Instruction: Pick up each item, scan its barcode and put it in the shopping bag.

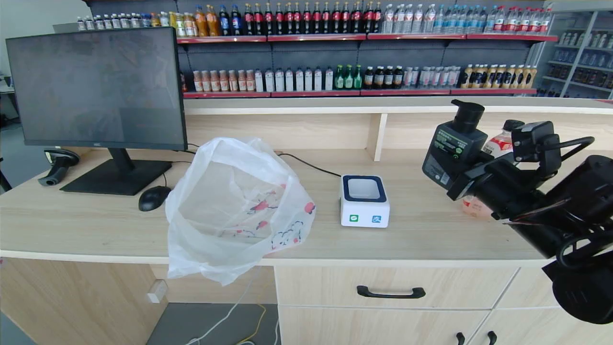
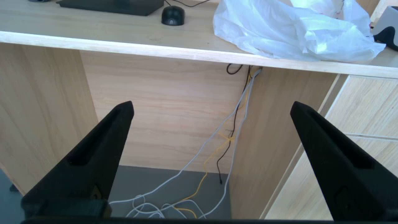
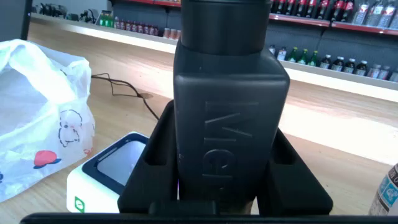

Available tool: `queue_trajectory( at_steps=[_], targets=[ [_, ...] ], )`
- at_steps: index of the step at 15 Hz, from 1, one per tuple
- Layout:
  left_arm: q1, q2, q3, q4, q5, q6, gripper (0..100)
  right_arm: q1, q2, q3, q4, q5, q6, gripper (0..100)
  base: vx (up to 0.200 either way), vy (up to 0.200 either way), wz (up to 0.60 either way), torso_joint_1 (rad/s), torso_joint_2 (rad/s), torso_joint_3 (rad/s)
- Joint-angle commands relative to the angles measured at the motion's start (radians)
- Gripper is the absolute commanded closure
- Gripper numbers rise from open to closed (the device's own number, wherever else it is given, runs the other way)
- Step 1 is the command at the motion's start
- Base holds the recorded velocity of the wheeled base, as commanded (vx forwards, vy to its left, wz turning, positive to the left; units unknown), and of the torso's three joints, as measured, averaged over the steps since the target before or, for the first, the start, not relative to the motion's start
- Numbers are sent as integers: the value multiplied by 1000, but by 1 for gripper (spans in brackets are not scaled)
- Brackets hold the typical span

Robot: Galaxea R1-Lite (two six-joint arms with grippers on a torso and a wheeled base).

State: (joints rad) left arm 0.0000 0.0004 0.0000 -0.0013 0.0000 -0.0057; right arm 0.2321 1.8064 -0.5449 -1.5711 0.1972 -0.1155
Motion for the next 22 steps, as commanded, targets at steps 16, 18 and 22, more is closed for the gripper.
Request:
queue_trajectory(
  at_steps=[16, 18, 22],
  targets=[
    [0, 0, 0, 0, 0, 0, 0, 547, -119, 86, 0, -114, 249, 100, 0, 0, 0, 0, 0, 0],
    [0, 0, 0, 0, 0, 0, 0, 578, -99, 122, 0, -93, 358, 100, 0, 0, 0, 0, 0, 0],
    [0, 0, 0, 0, 0, 0, 0, 627, -116, 148, 0, -79, 554, 100, 0, 0, 0, 0, 0, 0]
  ],
)
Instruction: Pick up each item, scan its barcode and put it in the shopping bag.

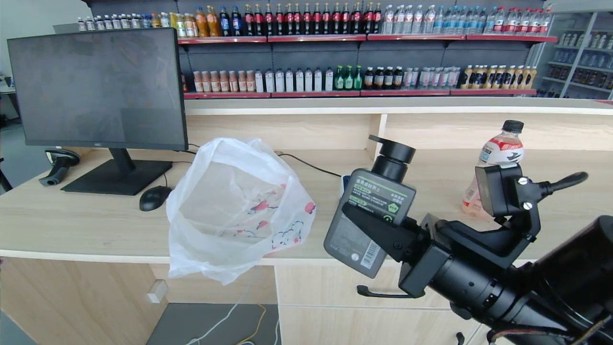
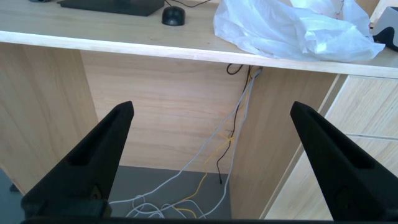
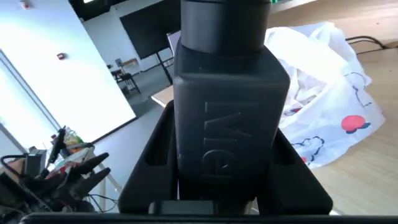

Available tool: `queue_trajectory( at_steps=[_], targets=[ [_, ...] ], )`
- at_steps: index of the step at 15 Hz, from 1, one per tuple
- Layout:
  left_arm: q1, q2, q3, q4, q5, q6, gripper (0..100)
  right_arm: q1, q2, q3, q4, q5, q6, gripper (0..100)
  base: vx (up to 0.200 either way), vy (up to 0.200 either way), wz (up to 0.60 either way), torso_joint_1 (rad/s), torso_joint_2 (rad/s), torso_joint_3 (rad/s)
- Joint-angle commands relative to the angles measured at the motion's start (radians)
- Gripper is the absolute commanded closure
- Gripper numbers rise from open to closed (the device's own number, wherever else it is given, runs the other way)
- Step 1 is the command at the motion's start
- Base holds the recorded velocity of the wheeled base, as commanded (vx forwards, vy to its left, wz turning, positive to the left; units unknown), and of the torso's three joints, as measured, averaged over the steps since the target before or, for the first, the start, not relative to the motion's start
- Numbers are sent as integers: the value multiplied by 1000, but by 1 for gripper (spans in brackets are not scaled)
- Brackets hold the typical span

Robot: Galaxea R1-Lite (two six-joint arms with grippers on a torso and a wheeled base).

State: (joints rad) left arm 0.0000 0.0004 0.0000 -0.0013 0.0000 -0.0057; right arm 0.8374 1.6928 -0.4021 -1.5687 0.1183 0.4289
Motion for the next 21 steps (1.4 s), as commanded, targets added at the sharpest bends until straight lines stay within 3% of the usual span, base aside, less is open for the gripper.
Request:
queue_trajectory(
  at_steps=[1, 5, 9, 21],
  targets=[
    [0, 0, 0, 0, 0, 0, 0, 37, -12, 3, -2, 6, 24, 100, 0, 0, 0, 0, 0, 0],
    [0, 0, 0, 0, 0, 0, 0, 127, -87, -14, -2, 87, 134, 100, 0, 0, 0, 0, 0, 0],
    [0, 0, 0, 0, 0, 0, 0, 132, -111, -80, -2, 87, 200, 100, 0, 0, 0, 0, 0, 0],
    [0, 0, 0, 0, 0, 0, 0, 152, -137, -104, -2, 93, 192, 100, 0, 0, 0, 0, 0, 0]
  ],
)
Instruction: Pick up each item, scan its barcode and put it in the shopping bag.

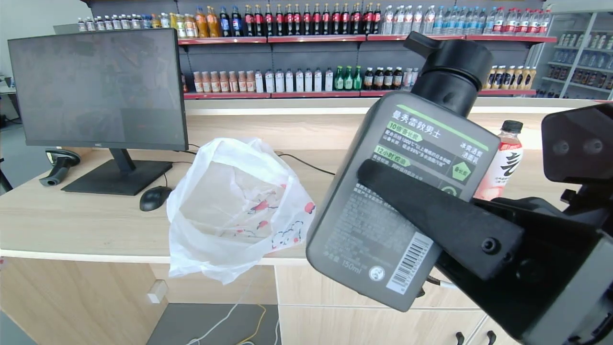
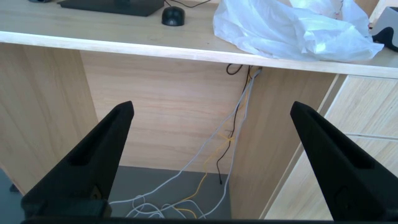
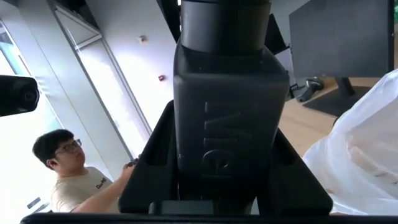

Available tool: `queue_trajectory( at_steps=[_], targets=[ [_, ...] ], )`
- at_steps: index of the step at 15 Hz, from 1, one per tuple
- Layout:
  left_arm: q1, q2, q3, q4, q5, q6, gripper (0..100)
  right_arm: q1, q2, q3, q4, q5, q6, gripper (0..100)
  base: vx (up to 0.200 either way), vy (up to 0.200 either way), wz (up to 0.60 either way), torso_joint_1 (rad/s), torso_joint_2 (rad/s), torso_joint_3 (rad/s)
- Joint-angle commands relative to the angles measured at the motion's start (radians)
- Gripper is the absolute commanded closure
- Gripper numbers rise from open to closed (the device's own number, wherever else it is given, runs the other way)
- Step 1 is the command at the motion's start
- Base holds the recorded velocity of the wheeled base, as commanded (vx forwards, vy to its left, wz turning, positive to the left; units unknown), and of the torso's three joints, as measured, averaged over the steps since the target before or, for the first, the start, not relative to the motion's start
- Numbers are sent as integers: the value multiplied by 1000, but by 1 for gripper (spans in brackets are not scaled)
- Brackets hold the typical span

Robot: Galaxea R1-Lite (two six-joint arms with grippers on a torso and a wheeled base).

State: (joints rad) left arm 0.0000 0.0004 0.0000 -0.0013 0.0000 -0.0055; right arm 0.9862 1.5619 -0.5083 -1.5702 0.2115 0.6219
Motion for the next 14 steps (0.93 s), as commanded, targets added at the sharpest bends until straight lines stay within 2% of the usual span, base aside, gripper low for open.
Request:
queue_trajectory(
  at_steps=[1, 6, 9, 14],
  targets=[
    [0, 0, 0, 0, 0, -1, 0, 3, -8, 5, -1, 0, -1, 100, 0, 0, 0, 0, 0, 0],
    [0, 0, 0, 0, 0, -1, 0, 3, -11, 11, -1, 0, -4, 100, 0, 0, 0, 0, 0, 0],
    [0, 0, 0, 0, 0, -1, 0, 3, -5, 14, -1, 0, -62, 100, 0, 0, 0, 0, 0, 0],
    [0, 0, 0, 0, 0, -1, 0, -1, 12, 34, -1, -3, -309, 100, 0, 0, 0, 0, 0, 0]
  ],
)
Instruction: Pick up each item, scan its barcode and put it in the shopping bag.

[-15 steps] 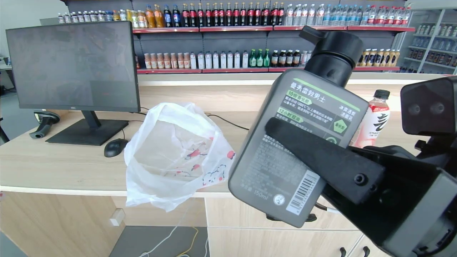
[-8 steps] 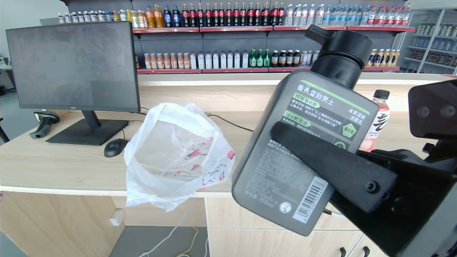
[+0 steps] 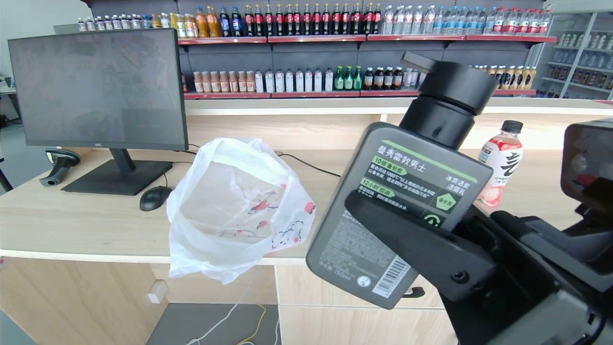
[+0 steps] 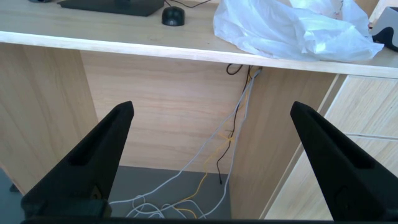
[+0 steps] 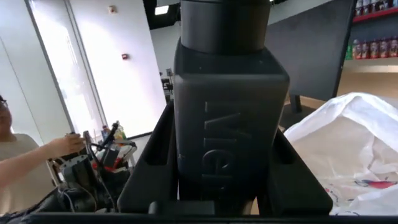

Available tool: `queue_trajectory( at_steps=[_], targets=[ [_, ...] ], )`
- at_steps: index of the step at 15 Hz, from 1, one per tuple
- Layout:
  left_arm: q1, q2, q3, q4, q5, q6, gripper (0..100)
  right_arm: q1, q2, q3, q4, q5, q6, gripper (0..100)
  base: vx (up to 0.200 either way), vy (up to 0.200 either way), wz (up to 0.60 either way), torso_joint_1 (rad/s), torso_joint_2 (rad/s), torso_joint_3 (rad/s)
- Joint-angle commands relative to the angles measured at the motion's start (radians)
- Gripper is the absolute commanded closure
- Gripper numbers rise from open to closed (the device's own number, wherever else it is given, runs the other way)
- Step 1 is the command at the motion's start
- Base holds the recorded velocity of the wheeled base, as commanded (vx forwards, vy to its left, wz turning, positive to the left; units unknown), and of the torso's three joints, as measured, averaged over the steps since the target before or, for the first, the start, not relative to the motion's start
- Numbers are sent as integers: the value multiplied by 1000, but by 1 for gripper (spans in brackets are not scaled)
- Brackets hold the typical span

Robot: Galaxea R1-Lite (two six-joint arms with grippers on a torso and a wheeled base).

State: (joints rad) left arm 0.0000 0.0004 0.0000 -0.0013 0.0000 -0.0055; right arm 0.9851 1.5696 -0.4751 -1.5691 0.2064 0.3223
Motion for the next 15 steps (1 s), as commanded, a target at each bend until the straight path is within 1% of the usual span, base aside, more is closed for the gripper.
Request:
queue_trajectory(
  at_steps=[1, 3, 9, 11, 12, 14, 15],
  targets=[
    [0, 0, 0, 0, 0, -1, 0, 0, 0, 3, -2, 4, -37, 100, 0, 0, 0, 0, 0, 0],
    [0, 0, 0, 0, 0, -1, 0, -2, -2, 23, -2, 1, -109, 100, 0, 0, 0, 0, 0, 0],
    [0, 0, 0, 0, 0, -1, 0, -180, 37, 135, -2, 5, -381, 100, 0, 0, 0, 0, 0, 0],
    [0, 0, 0, 0, 0, -1, 0, -191, 58, 136, -2, 1, -433, 100, 0, 0, 0, 0, 0, 0],
    [0, 0, 0, 0, 0, -1, 0, -191, 75, 136, -2, -1, -486, 100, 0, 0, 0, 0, 0, 0],
    [0, 0, 0, 0, 0, -1, 0, -194, 87, 138, -2, -2, -516, 100, 0, 0, 0, 0, 0, 0],
    [0, 0, 0, 0, 0, -1, 0, -221, 93, 141, -2, -2, -562, 100, 0, 0, 0, 0, 0, 0]
  ],
)
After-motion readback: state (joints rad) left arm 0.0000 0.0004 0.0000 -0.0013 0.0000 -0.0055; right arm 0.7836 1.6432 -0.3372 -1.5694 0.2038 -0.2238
